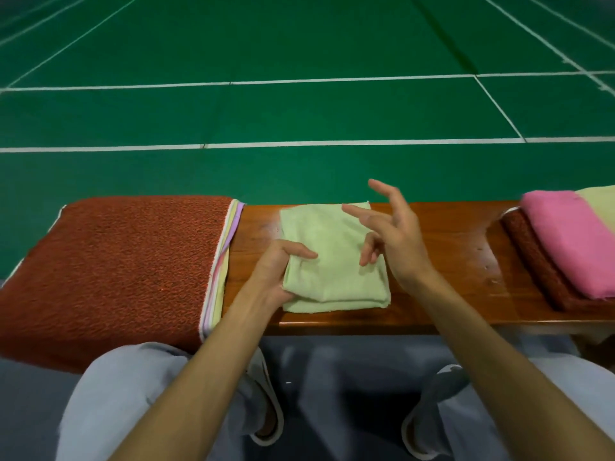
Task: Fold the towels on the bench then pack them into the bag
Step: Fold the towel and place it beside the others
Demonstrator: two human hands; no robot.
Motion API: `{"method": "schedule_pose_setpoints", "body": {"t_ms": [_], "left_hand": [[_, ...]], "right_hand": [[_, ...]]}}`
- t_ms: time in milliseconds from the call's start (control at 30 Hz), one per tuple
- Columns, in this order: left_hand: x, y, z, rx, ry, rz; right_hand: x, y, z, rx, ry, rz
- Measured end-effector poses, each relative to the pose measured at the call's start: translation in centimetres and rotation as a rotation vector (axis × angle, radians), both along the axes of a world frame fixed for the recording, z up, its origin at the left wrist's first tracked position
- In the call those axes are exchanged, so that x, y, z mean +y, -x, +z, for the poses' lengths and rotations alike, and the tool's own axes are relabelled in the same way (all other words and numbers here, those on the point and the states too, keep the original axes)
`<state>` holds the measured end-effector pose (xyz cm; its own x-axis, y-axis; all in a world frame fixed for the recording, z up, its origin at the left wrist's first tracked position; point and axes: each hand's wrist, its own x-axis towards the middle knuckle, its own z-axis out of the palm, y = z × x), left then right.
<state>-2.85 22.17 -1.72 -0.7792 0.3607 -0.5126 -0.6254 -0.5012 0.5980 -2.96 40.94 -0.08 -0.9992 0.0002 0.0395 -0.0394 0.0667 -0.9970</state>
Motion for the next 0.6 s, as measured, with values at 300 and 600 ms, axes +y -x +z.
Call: {"method": "schedule_pose_setpoints", "body": {"t_ms": [300, 600], "left_hand": [[-1.5, -0.5, 0.8, 0.116, 0.224, 0.085], [-2.8, -0.3, -1.8, 1.018, 1.702, 0.074]], "right_hand": [[1.7, -0.4, -2.8, 0.042, -0.489, -0.073], [-1.3, 0.5, -4.5, 0.38, -1.158, 0.155]]}}
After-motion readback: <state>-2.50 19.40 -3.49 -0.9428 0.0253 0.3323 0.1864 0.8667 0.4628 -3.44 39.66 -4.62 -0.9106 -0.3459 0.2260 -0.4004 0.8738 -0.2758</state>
